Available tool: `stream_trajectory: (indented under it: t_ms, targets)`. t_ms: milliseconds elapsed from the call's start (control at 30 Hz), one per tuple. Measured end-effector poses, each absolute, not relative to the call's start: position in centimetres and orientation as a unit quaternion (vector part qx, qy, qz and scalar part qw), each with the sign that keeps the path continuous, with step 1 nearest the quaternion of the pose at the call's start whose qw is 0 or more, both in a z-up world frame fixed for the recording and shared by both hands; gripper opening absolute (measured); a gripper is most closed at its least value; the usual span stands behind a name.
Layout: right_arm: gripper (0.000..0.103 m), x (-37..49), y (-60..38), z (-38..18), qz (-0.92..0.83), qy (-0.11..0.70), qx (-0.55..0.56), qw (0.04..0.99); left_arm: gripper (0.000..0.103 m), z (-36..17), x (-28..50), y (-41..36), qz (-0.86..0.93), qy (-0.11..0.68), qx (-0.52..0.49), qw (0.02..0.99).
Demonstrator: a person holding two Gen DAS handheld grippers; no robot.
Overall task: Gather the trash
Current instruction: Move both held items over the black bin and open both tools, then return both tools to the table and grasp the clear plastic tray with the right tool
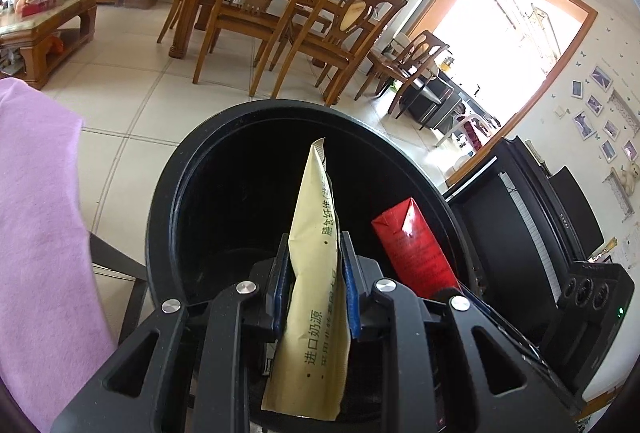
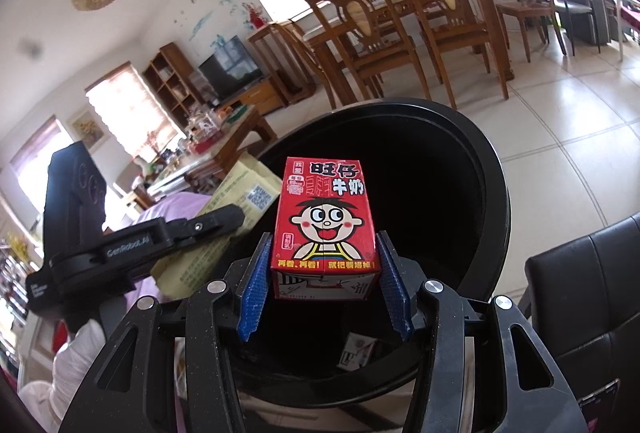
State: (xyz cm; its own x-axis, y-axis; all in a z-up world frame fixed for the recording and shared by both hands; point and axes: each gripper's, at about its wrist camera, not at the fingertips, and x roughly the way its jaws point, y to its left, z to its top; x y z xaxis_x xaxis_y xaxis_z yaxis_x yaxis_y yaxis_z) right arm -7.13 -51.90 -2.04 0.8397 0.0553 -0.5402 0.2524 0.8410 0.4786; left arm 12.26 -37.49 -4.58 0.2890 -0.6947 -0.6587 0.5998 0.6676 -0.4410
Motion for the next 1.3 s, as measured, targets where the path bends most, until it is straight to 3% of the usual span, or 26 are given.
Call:
stream_trajectory:
  t_ms: [233,300,333,367,433,533,633,733,1100,1300]
  targets:
    - [0.051,-6.8,-51.8,-2.0,-0.056,0.281,0.269,0.919,0.027,-5.0,12.1,-37.3,-0.393,0.444,-0.051,0.804]
    - [0.052,-6.8,-51.9,-2.0,-0.061,0.281,0.266,0.920,0.048,-4.7,11.9,-36.9,-0.386,0.444,-0.054,0.807]
    - [0.052,-6.8,-51.8,-1.9,-0.062,0.282,0.265,0.920,0.068,-4.5,11.9,-36.5,-0.379,0.441,-0.058,0.812]
    - [0.053,-6.8,-51.7,-1.9,-0.061,0.281,0.265,0.920,0.072,-4.2,11.6,-36.0,-0.378,0.432,-0.064,0.816]
    - [0.055,-6.9,-51.7,-1.9,-0.064,0.279,0.264,0.921,0.073,-3.5,11.1,-35.2,-0.376,0.418,-0.069,0.824]
    - [0.073,-7.2,-51.7,-1.7,-0.073,0.275,0.261,0.922,0.073,-2.7,10.6,-33.8,-0.376,0.412,-0.081,0.826]
    - [0.073,-7.3,-51.7,-1.5,-0.074,0.271,0.263,0.923,0.073,-1.4,9.7,-31.8,-0.377,0.398,-0.093,0.831]
    - [0.073,-7.2,-51.0,-0.9,-0.072,0.268,0.258,0.926,0.081,0.0,8.6,-28.9,-0.368,0.376,-0.093,0.846]
    - [0.078,-1.8,-39.8,2.6,0.019,0.275,0.182,0.944,0.081,3.7,8.6,-12.8,-0.224,0.314,-0.056,0.921]
    - [0.078,3.4,-31.1,4.1,0.088,0.292,0.145,0.941,0.081,3.5,12.6,-2.6,-0.127,0.336,-0.048,0.932]
